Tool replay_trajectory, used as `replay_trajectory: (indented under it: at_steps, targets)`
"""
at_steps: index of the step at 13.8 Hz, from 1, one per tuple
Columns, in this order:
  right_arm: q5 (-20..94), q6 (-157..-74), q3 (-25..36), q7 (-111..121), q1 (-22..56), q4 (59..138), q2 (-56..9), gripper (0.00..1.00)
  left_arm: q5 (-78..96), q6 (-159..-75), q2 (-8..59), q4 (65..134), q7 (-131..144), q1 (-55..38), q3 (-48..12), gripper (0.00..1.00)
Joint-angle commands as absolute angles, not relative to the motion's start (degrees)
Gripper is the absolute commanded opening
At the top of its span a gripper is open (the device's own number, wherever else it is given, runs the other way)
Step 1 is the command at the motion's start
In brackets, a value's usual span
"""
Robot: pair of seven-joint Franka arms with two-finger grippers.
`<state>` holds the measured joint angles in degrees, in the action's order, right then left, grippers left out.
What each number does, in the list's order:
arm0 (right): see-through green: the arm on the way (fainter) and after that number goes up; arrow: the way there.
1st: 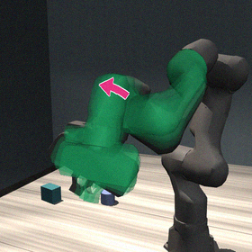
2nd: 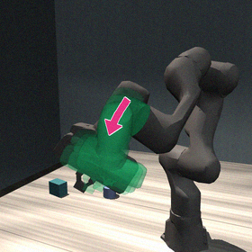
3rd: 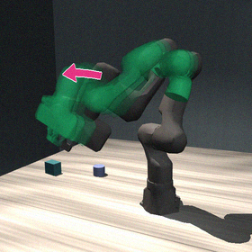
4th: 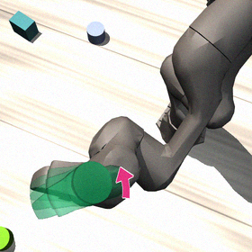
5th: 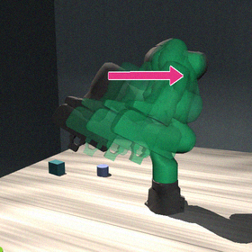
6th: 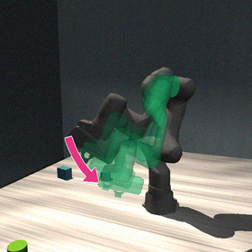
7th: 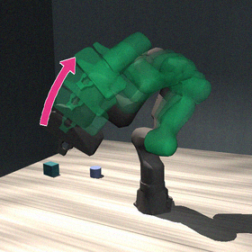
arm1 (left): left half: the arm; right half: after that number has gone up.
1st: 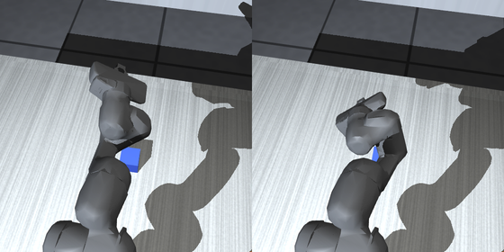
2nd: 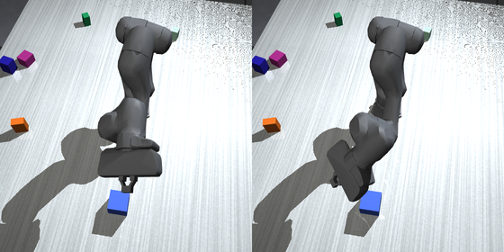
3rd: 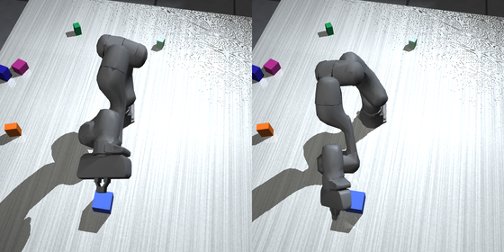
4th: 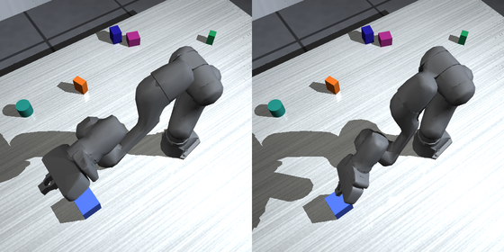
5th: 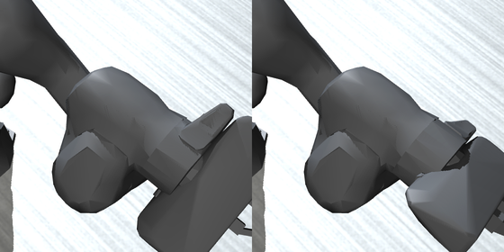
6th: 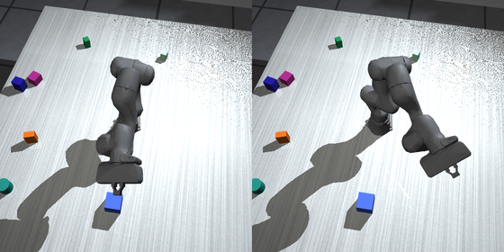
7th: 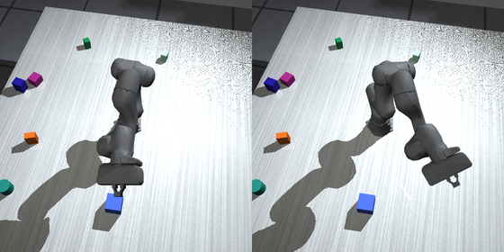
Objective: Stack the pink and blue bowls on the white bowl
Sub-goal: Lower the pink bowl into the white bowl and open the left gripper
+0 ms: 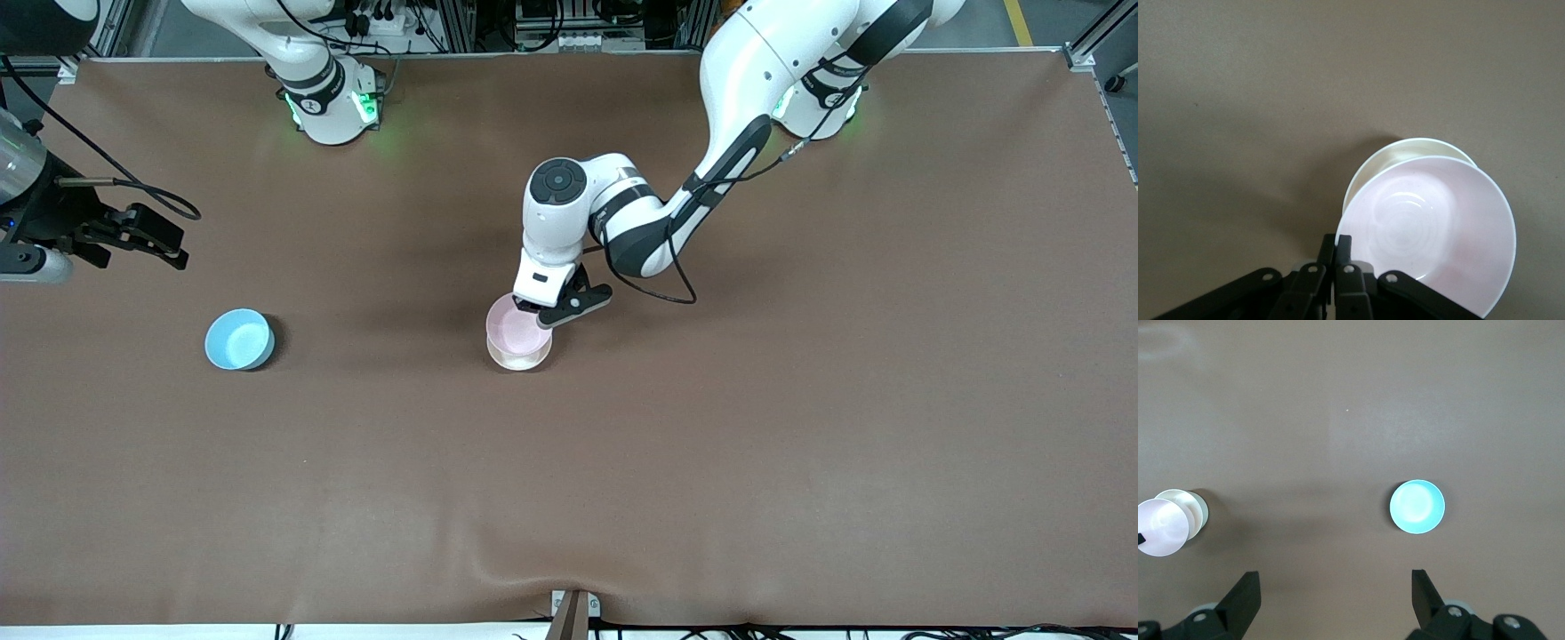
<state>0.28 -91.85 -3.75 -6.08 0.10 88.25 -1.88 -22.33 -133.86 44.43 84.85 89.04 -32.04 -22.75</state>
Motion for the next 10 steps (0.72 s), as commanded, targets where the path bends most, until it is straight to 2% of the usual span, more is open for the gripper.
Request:
replay_trajectory:
  at_steps: [1, 5, 6, 7, 8, 10]
  targets:
    - [1.0, -92.1, -4.0, -5.5, -0.5, 88.3, -1.8, 1.0, -24.0, -134.3, 46.5, 82.5, 90.1, -32.9, -22.2, 0.0]
    - [0.9, -92.4, -4.0, -5.5, -0.4, 88.3, -1.9, 1.0, -23.8, -135.6, 47.2, 82.1, 90.1, -34.4, -20.3, 0.0]
    - [0.9, -92.4, -4.0, -5.5, -0.4, 88.3, -2.1, 1.0, -23.8, -135.6, 47.2, 81.8, 90.0, -34.3, -20.3, 0.28]
    - [1.0, -92.4, -4.0, -5.5, -0.5, 88.3, -2.1, 1.0, -23.9, -135.6, 47.2, 81.7, 90.2, -34.3, -20.2, 0.88]
    - [0.9, -92.4, -4.0, -5.5, -0.5, 88.3, -2.1, 1.0, -23.9, -135.6, 46.6, 81.7, 89.9, -33.8, -20.2, 1.0]
    - [0.9, -92.4, -4.0, -5.5, -0.5, 88.3, -2.1, 1.0, -23.6, -134.2, 43.0, 81.6, 89.3, -32.2, -20.1, 1.0]
